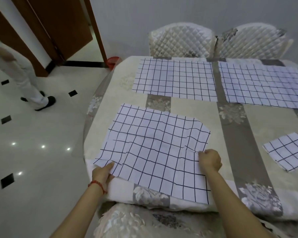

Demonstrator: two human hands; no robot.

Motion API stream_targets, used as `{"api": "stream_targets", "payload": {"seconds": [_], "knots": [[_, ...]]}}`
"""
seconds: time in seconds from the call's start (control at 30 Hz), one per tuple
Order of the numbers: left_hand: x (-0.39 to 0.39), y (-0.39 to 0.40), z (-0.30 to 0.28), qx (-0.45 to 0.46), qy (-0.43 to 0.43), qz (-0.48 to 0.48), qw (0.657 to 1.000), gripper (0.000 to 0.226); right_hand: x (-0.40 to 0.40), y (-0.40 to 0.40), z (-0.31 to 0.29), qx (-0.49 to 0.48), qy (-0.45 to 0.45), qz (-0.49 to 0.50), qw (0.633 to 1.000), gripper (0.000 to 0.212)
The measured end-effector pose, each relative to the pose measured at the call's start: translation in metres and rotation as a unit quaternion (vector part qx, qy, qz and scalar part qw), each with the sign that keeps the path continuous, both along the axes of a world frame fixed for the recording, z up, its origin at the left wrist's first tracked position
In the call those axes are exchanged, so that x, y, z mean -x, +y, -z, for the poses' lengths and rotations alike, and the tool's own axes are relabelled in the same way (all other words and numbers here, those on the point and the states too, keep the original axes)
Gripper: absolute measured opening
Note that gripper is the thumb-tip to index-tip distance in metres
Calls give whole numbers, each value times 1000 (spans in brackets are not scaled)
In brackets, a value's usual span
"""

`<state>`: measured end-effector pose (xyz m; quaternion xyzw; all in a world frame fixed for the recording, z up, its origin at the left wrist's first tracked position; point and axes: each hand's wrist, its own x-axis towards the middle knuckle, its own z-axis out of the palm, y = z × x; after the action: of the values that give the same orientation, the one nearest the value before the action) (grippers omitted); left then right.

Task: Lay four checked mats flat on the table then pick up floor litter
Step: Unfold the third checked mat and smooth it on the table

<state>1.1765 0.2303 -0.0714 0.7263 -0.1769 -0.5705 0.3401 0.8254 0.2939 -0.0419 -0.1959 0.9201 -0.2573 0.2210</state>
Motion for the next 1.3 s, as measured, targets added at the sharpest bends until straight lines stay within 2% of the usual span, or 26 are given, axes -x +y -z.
{"api": "stream_targets", "payload": {"seconds": [0.13,0.23,0.33,0.43,0.5,0.53,0.57,0.63,0.7,0.77,0.83,0.87,0.9,0.97,1.07,1.23,1.3], "knots": [[4,1,-8,-14,14,2,1000,12,17,3,-2,77,-3,28,997,12],[7,2,-11,-33,-8,49,998,22,36,8,-4,112,2,40,993,24],[15,5,-15,-33,-30,75,996,32,53,16,0,67,48,31,996,28],[19,7,-20,-32,-42,93,994,30,62,19,2,44,49,13,998,32],[19,6,-28,-21,-93,108,990,29,66,17,1,45,44,3,998,34],[17,4,-32,-6,-157,129,979,32,68,16,0,47,43,0,998,35],[17,2,-35,14,-241,159,957,37,69,15,0,51,42,-3,998,37],[19,-5,-41,67,-408,215,885,49,71,12,-3,58,36,-5,998,41],[33,-15,-46,147,-491,277,813,54,72,8,-4,67,26,-3,997,45],[62,-26,-46,214,-494,365,760,47,73,4,-6,82,15,5,996,47],[99,-33,-37,263,-487,478,682,40,76,-2,-7,97,6,17,995,45],[116,-34,-30,276,-482,527,643,41,78,-5,-7,105,-1,23,994,45],[130,-34,-23,274,-472,565,618,44,81,-9,-8,111,-10,26,993,44],[145,-33,-4,251,-459,612,593,54,87,-19,-9,118,-41,35,992,42],[143,-30,19,255,-482,624,560,61,98,-36,-13,107,-73,38,991,45],[141,-29,28,280,-480,611,564,66,111,-69,-20,188,-99,9,977,36],[142,-28,27,285,-479,607,567,65,111,-78,-25,243,-84,-22,966,42]]}}
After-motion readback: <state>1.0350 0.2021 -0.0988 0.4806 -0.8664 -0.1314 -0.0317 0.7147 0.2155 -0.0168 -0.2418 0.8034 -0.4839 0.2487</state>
